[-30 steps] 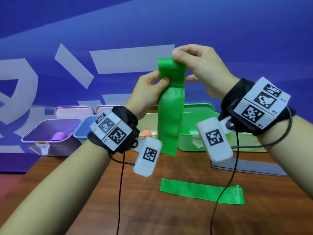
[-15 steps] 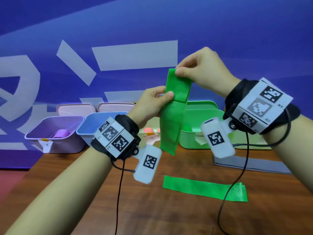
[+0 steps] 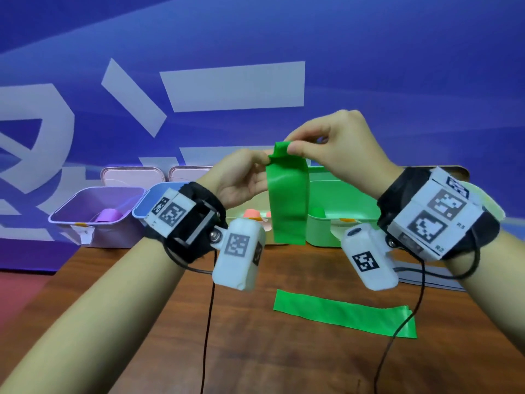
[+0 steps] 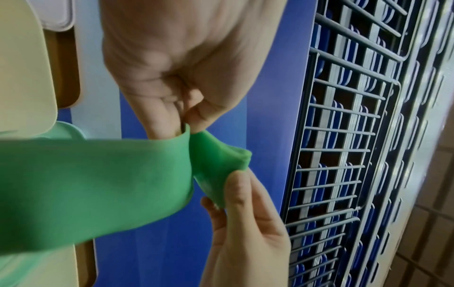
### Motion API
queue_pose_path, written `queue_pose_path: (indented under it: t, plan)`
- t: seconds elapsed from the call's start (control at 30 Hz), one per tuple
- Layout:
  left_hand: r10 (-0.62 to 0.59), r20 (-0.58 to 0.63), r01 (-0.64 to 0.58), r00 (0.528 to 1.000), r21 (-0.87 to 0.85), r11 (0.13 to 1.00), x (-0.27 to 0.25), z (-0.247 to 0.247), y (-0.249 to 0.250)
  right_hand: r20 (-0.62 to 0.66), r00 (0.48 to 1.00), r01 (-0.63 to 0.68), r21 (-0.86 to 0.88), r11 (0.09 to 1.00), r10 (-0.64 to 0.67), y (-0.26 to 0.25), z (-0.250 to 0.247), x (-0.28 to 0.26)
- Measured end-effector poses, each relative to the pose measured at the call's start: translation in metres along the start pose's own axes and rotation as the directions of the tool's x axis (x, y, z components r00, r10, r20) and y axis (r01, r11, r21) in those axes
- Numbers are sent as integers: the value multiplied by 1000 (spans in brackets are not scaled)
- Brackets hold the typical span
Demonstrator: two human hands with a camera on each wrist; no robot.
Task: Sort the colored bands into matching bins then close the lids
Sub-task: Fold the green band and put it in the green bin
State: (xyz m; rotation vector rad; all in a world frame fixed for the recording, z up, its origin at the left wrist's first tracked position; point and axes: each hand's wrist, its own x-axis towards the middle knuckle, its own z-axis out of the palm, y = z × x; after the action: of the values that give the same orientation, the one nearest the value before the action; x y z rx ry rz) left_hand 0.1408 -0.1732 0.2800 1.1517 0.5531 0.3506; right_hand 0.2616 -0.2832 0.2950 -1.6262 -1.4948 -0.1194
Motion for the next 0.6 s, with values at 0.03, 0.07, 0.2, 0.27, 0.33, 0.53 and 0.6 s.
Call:
queue_pose_path:
  t: [0.03,0.07,0.2,0.27,0.33,0.53,0.6]
  plan:
    - [-1,-3,1,1000,-72,997,-1,-2,1,19,1000,18,-16,1000,-18,1,3,-3]
    - [1,-13,-2,1000,-134,991,-1,-3,3,38,999,37,-35,999,-36,2,6,-6]
    - [28,-99,-38,995,-98,994,-5,-2,8,57,978,204,-123,971,-199,6,17,-19]
    - [68,-118,-68,991,11,998,-5,1,7,17,966,259,-137,956,-259,7,20,-23]
    - [126,-143,-117,982,65,991,-5,3,5,-2,960,276,-147,950,-280,9,24,-25]
    - [269,-190,-238,944,173,956,-7,3,3,59,969,248,-164,955,-242,22,30,-29]
    - [342,-181,-293,922,254,922,-9,2,3,23,986,164,-48,985,-163,22,30,-32]
